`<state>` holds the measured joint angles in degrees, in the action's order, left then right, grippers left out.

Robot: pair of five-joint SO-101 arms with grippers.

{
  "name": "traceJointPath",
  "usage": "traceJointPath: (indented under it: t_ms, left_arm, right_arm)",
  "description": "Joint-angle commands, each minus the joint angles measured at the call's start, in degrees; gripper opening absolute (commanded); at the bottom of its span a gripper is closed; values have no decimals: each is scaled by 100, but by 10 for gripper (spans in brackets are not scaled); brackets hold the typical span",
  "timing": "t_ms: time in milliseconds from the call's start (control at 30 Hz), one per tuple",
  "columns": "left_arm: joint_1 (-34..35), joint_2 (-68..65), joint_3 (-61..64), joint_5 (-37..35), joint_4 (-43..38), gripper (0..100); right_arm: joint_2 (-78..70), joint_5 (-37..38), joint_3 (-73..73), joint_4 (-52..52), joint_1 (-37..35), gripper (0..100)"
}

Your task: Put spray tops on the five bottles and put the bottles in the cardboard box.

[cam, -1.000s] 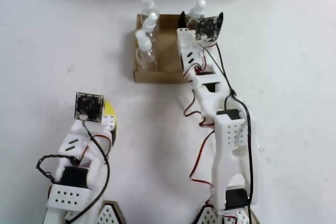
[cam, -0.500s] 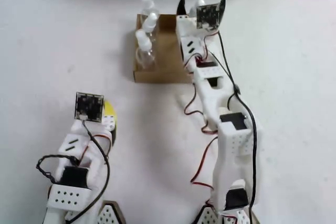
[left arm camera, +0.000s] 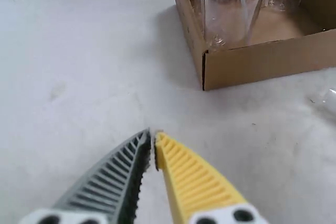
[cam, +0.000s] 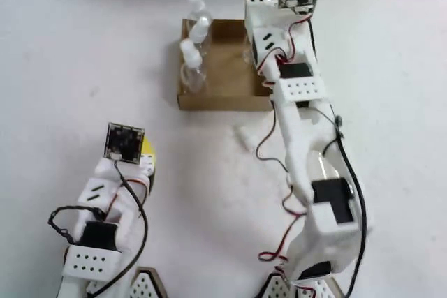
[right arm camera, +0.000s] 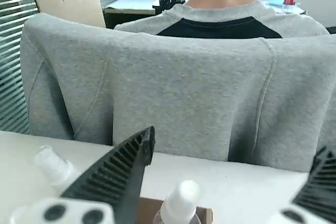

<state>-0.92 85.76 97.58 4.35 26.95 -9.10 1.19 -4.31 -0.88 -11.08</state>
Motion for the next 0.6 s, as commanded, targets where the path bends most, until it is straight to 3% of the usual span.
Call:
traceJointPath:
  t_ms: [0, 333, 567]
  left_arm:
    - [57, 75, -18, 62, -193, 23]
    - [57, 75, -18, 70, -149, 23]
    - [57, 75, -18, 70, -149, 23]
  right_arm:
    - [1182, -44, -325, -585, 13, 398]
    - [3618, -35, -2391, -2062, 198, 361]
    - [4787, -35, -3420, -2862, 954, 2]
